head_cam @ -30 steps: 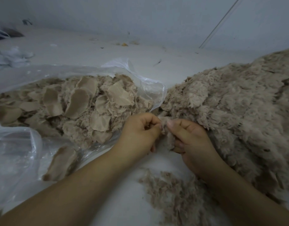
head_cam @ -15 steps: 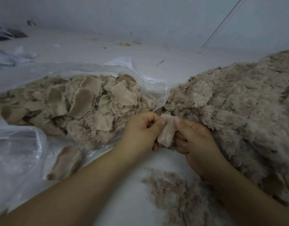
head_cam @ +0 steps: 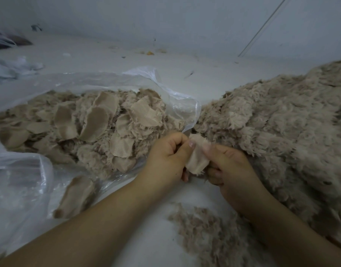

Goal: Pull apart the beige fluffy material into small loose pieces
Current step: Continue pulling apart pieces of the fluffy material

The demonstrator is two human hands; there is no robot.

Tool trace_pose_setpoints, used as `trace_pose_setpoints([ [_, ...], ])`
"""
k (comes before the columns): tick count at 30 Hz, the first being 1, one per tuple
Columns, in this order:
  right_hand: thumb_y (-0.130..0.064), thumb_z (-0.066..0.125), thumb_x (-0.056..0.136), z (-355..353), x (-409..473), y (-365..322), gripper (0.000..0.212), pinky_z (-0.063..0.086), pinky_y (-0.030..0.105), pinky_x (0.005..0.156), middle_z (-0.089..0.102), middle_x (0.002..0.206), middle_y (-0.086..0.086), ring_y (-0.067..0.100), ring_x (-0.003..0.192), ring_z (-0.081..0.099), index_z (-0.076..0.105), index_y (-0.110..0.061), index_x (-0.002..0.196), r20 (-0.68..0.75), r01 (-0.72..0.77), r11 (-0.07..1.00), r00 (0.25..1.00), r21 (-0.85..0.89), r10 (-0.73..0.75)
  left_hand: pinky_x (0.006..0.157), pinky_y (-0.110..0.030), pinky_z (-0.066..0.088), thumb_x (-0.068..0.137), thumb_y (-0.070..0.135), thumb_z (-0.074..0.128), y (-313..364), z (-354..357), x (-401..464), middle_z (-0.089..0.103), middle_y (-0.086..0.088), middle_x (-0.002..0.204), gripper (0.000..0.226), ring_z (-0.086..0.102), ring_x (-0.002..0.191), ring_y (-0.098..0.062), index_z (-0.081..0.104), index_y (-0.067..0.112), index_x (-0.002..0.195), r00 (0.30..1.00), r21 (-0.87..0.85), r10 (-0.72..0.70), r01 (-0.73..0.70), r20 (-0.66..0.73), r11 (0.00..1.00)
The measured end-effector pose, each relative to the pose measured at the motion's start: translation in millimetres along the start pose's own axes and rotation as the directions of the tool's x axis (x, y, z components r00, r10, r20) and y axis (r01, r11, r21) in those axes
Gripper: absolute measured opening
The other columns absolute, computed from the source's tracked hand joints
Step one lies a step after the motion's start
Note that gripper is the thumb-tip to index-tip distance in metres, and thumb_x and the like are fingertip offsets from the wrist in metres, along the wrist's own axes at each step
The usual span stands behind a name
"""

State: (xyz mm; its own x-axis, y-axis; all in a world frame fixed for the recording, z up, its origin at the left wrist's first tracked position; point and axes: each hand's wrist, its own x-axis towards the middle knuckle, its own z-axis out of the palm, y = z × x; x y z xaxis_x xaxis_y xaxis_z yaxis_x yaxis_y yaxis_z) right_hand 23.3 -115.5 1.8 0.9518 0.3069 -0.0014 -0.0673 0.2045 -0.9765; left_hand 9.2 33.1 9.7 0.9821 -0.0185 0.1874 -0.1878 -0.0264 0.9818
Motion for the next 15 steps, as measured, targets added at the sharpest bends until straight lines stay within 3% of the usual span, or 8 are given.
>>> trace_pose_setpoints([
  [2,-0.011,0.058,0.095,-0.8,0.7,2.3,0.030,0.031,0.013,0.035,0.049,0.045,-0.007,0.001,0.035,0.037,0.070,-0.016,0.068,-0.035,-0.006,0.999,0.999,-0.052,0.004,0.035,-0.019,0.034,0.101,0.015,0.049,0.1,-0.1,0.3,0.054,-0.008,0.050,0.027,0.047,0.036,-0.017,0.053,0.002,0.077,1.000,-0.015,-0.008,0.008,-0.006,1.000],
  [5,-0.002,0.051,0.096,-3.0,4.2,5.1,0.034,0.024,0.017,0.034,0.038,0.045,-0.002,0.005,0.036,0.026,0.067,-0.012,0.067,-0.124,-0.049,0.998,0.991,-0.031,0.044,0.033,-0.020,0.032,0.102,0.015,0.046,0.7,-1.5,1.8,0.052,-0.011,0.047,0.030,0.044,0.033,-0.018,0.052,0.007,0.074,0.999,-0.030,-0.020,0.019,-0.050,0.999],
  [9,-0.013,0.057,0.092,-1.3,2.8,3.2,0.038,0.022,0.016,0.035,0.034,0.047,-0.004,0.004,0.037,0.024,0.067,-0.021,0.057,-0.098,-0.035,0.999,0.994,0.028,0.038,0.031,-0.019,0.031,0.102,0.014,0.047,0.0,-0.8,2.4,0.052,-0.012,0.046,0.025,0.044,0.030,-0.018,0.051,0.008,0.077,0.997,-0.033,-0.047,0.045,-0.055,0.998],
  [11,-0.020,0.060,0.088,0.2,-0.5,0.6,0.024,0.027,0.015,0.034,0.044,0.045,-0.006,0.002,0.035,0.033,0.068,-0.014,0.066,-0.050,-0.009,1.000,0.999,0.008,0.009,0.031,-0.019,0.032,0.100,0.010,0.051,-0.9,0.0,1.5,0.055,-0.010,0.047,0.017,0.045,0.030,-0.018,0.051,0.008,0.082,0.999,-0.054,-0.045,0.043,-0.027,0.998],
  [13,-0.013,0.055,0.095,-0.8,-0.7,2.4,0.023,0.032,0.012,0.035,0.051,0.044,-0.008,0.000,0.034,0.042,0.065,-0.004,0.076,-0.053,-0.005,1.000,0.999,-0.019,0.004,0.032,-0.020,0.033,0.098,0.005,0.053,-0.9,-1.1,0.3,0.056,-0.009,0.049,0.013,0.046,0.032,-0.019,0.049,0.010,0.086,1.000,-0.071,-0.010,0.010,0.000,0.997],
  [15,-0.012,0.052,0.097,-3.6,1.5,6.5,0.026,0.030,0.014,0.036,0.045,0.044,-0.005,0.002,0.035,0.034,0.066,-0.005,0.076,-0.092,-0.007,1.000,0.996,-0.029,0.004,0.033,-0.022,0.035,0.097,0.001,0.052,-0.4,-4.0,0.8,0.056,-0.007,0.050,0.015,0.047,0.034,-0.017,0.048,0.011,0.087,0.999,-0.060,0.046,-0.046,0.001,0.997],
])
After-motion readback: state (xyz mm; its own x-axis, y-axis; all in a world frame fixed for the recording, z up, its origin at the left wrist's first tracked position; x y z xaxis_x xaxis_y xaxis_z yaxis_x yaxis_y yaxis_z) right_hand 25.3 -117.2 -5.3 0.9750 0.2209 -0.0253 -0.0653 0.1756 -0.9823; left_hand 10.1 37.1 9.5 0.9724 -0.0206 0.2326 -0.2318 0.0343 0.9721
